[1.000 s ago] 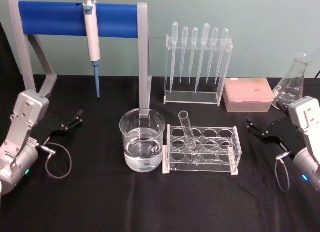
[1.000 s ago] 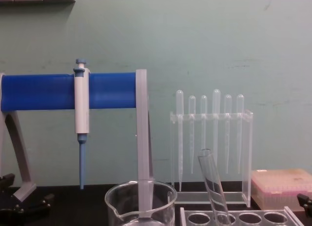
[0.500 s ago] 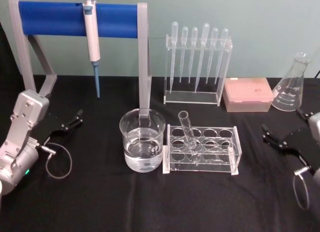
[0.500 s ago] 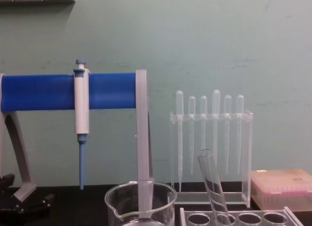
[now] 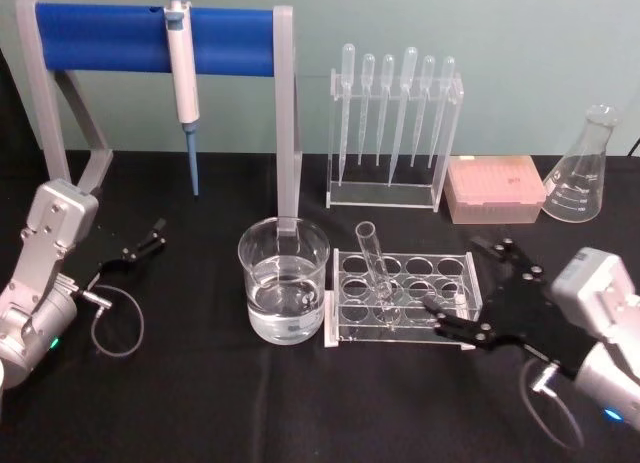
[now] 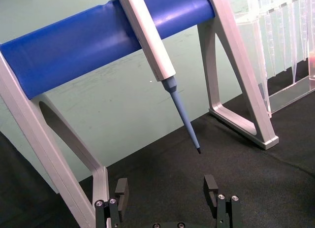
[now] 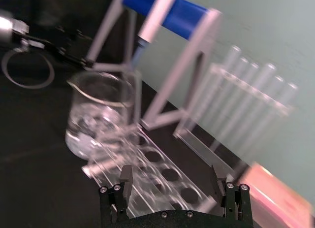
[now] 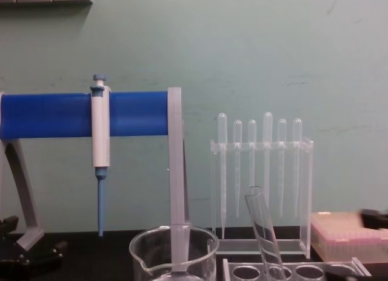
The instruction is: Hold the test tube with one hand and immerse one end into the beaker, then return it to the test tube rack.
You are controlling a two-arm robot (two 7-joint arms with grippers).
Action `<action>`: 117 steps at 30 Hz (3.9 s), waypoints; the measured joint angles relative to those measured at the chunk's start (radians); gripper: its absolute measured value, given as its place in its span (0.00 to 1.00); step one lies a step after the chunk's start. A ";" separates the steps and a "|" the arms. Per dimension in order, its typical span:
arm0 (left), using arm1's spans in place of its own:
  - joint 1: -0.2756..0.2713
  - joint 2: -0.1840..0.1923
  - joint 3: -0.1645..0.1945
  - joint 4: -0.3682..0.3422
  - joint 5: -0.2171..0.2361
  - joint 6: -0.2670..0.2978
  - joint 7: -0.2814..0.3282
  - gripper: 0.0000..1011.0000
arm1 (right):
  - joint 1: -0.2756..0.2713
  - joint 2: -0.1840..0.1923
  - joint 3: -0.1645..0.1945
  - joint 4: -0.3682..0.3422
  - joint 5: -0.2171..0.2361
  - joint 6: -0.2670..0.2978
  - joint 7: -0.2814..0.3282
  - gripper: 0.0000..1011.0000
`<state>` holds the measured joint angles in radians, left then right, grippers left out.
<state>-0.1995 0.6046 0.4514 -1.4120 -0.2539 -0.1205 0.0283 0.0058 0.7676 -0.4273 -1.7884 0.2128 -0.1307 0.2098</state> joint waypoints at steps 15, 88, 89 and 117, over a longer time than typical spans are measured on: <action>0.000 0.000 0.000 0.000 0.000 0.000 0.000 0.99 | 0.159 -0.191 -0.091 0.127 -0.086 0.012 0.075 0.99; 0.000 0.000 0.000 0.000 0.000 0.000 0.000 0.99 | 0.174 -0.253 0.159 -0.101 0.299 0.481 0.235 0.22; 0.000 0.000 0.000 0.000 0.000 0.000 0.000 0.99 | 0.174 -0.254 0.159 -0.101 0.299 0.481 0.236 0.22; 0.000 0.000 0.000 0.000 0.000 0.000 0.000 0.99 | 0.174 -0.257 0.160 -0.102 0.296 0.489 0.234 0.22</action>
<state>-0.1995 0.6047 0.4514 -1.4119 -0.2539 -0.1205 0.0283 0.1797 0.5110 -0.2668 -1.8905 0.5089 0.3578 0.4435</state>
